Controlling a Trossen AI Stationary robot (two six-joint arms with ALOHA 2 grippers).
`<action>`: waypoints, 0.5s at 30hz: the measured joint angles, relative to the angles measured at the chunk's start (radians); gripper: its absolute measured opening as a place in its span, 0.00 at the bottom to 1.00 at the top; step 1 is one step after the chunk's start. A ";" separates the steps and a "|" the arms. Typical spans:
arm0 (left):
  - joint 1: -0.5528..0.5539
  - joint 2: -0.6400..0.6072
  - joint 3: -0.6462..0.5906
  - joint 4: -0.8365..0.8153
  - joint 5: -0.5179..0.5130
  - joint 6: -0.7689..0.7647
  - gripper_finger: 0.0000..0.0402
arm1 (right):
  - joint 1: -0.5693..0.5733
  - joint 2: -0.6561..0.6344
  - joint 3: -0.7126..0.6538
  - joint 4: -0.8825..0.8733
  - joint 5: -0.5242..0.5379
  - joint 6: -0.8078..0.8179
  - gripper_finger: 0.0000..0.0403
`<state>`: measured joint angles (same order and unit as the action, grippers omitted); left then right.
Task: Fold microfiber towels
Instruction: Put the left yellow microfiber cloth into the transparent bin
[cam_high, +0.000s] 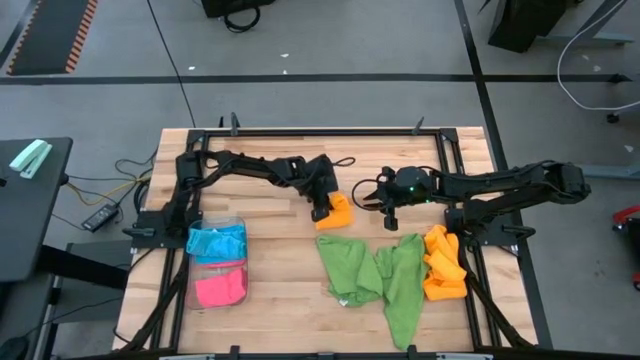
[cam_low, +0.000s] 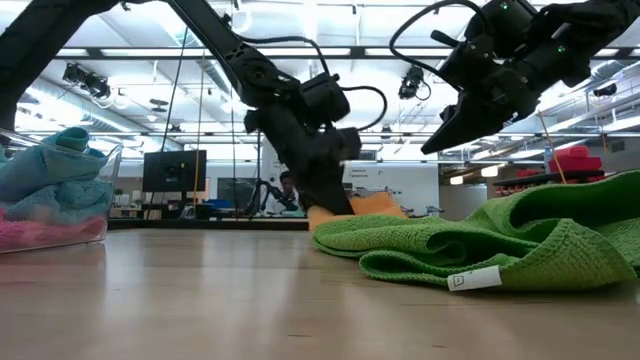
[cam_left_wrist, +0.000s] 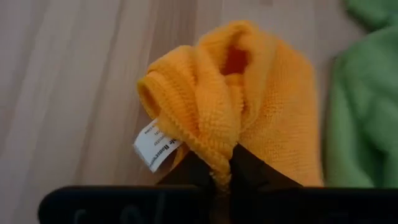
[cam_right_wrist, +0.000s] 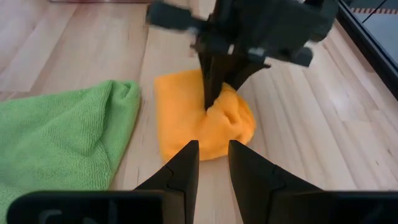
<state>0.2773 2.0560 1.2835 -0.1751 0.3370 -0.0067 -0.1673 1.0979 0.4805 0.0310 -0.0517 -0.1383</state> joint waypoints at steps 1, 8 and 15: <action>0.009 -0.014 0.000 -0.014 0.026 0.000 0.08 | 0.000 0.000 0.000 -0.002 0.000 0.000 0.24; 0.059 -0.083 0.001 -0.121 0.232 0.012 0.07 | 0.000 0.001 0.000 -0.008 0.000 -0.015 0.24; 0.087 -0.127 0.000 -0.304 0.381 0.070 0.07 | 0.000 0.001 0.001 -0.011 0.000 -0.015 0.24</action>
<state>0.3645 1.9287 1.2836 -0.4787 0.7176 0.0637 -0.1671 1.0985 0.4812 0.0196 -0.0521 -0.1535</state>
